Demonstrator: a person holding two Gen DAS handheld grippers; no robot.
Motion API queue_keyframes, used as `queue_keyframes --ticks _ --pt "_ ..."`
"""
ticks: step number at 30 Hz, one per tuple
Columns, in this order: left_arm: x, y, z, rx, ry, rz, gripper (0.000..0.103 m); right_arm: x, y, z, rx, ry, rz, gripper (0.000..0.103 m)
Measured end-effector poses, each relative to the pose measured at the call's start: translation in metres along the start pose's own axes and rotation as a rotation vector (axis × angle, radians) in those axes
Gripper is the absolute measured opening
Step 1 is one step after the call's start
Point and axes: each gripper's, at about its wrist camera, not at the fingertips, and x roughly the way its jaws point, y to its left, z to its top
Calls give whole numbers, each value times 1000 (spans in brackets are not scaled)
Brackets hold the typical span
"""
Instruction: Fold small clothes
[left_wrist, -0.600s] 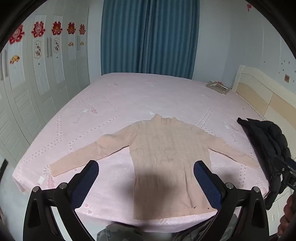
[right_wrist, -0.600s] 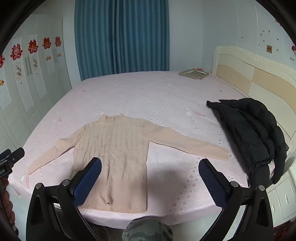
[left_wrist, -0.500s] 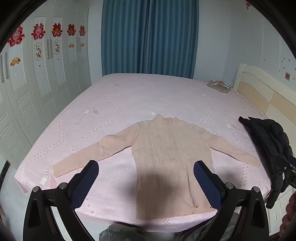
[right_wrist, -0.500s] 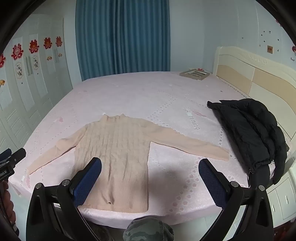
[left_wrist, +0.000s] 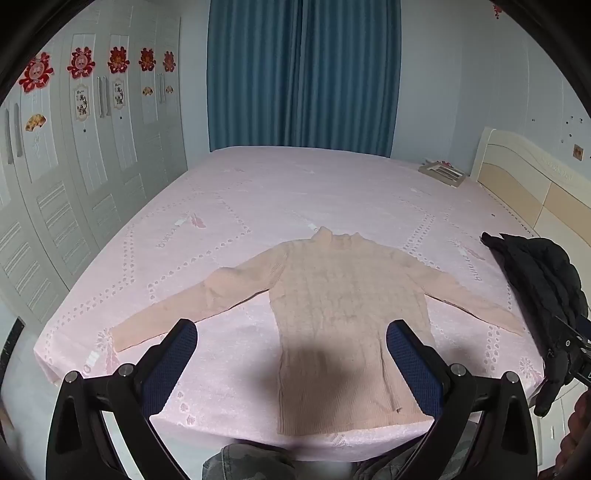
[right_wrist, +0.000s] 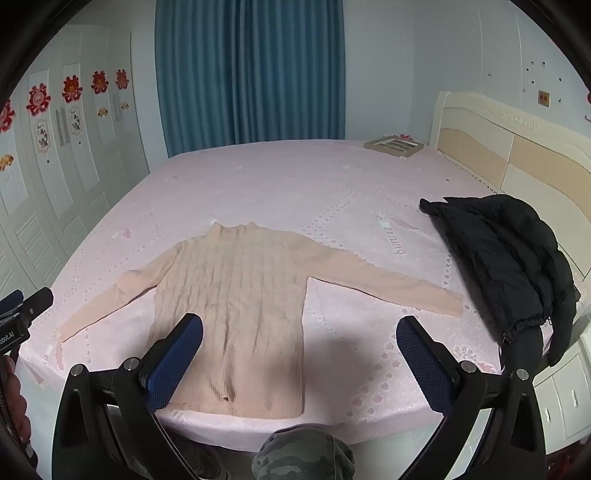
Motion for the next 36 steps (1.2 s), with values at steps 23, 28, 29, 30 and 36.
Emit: queue_keyframes --ticks 23,28,29,30,36 --pt "-1 2 0 -9 7 -9 103 -4 -4 -2 9 -12 2 103" --pt "-1 2 -1 -6 6 -9 103 -4 -4 -2 11 -15 2 103" --pt "-1 2 -1 -5 6 -9 103 -4 -4 -2 11 -15 2 103" --pt "-1 2 0 -7 7 -9 103 -4 -4 -2 11 -15 3 103" --pt "-1 2 1 -9 8 -10 103 -5 -5 -2 12 -19 5 103"
